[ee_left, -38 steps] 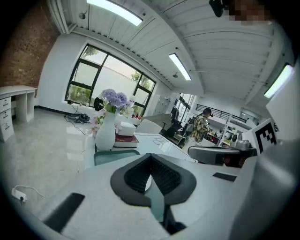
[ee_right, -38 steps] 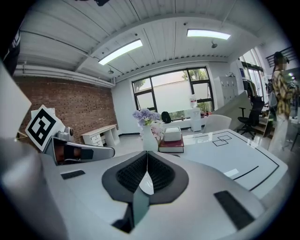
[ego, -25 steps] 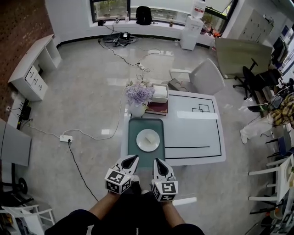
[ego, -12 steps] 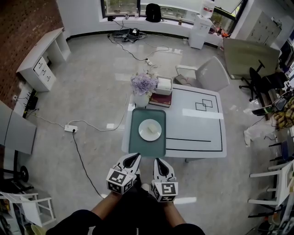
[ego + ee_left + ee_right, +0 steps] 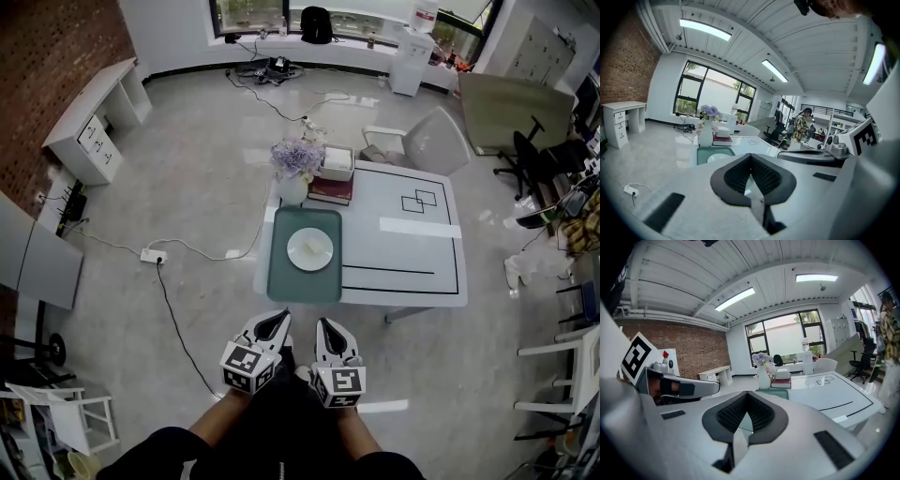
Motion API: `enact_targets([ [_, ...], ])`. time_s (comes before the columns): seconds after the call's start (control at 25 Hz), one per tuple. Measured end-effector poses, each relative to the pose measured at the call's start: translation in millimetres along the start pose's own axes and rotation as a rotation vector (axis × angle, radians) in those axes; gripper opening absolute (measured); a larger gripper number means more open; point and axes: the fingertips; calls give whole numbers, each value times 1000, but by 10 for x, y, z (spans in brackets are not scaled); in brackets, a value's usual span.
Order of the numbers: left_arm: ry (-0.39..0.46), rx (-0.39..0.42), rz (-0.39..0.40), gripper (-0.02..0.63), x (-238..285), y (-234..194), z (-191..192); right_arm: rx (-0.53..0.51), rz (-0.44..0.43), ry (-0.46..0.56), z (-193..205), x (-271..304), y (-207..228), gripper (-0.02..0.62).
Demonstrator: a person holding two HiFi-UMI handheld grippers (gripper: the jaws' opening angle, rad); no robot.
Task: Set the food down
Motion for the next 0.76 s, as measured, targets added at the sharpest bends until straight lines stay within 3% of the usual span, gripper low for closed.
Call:
enact_targets([
  [0.76, -19, -2, 4, 5, -55, 314, 197, -23, -20, 18, 82, -329, 8, 9],
])
Point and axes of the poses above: the fingertips, and each gripper's own axes: x forward along the fingers, y to its right, z out of its underside, and after that the axes turned 9 degrees about z, right-handed
